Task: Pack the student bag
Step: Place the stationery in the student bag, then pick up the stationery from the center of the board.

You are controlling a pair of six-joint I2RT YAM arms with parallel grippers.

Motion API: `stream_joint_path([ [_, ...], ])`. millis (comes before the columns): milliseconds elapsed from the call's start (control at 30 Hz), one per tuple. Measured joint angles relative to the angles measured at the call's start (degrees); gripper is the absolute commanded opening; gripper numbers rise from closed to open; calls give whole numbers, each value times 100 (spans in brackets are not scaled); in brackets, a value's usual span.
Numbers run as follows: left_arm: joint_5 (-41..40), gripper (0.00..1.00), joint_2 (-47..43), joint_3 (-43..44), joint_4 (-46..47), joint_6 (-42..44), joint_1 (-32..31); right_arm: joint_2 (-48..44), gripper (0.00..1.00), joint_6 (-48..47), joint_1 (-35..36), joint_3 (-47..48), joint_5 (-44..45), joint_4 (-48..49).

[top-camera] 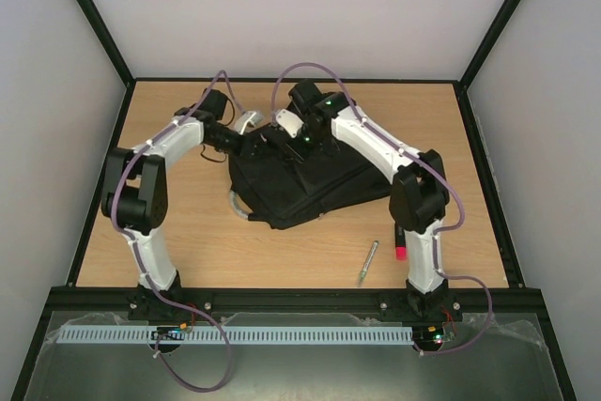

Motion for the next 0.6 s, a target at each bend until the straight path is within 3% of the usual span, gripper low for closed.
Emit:
stream_joint_path([
  [233, -636, 42, -695, -365, -306, 284, 188, -1547, 53, -671, -2, -1303, 61, -7],
  [400, -1147, 53, -1097, -372, -374, 391, 533, -3174, 56, -1762, -2, -2927, 125, 70],
  [533, -1860, 67, -1593, -352, -212, 455, 774, -4111, 58, -2695, -2, -4188, 249, -2],
  [600, -2225, 82, -1735, -258, -26, 457, 907, -4505, 58, -3150, -2, -4793, 339, -120],
])
